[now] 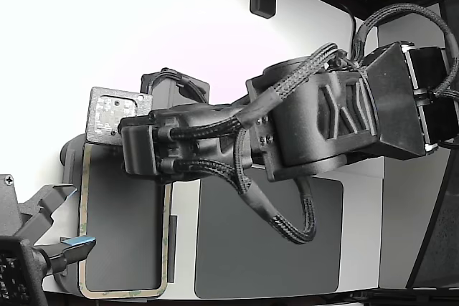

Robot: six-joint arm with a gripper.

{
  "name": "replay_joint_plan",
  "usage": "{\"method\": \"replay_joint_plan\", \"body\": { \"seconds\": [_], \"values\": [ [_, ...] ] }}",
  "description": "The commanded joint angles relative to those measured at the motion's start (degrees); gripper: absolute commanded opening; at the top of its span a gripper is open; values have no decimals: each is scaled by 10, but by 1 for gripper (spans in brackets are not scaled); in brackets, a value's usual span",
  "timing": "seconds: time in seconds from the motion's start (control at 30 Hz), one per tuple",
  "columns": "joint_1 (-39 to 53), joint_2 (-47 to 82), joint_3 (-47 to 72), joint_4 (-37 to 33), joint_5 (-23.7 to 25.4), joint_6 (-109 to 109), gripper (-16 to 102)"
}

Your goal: Move top rectangular frame to the holder.

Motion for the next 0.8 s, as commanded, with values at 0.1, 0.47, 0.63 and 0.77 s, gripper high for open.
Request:
{"method": "replay_joint_plan", "body": {
  "seconds": [0.1,0.47,0.63,0.77],
  "values": [
    [-11,11,-5,-6,0,4,-11],
    [-11,18,11,-11,-11,3,-10],
    [-12,23,25,-21,-11,5,-10],
    [-14,23,32,-30,-12,4,-10]
  ]
}}
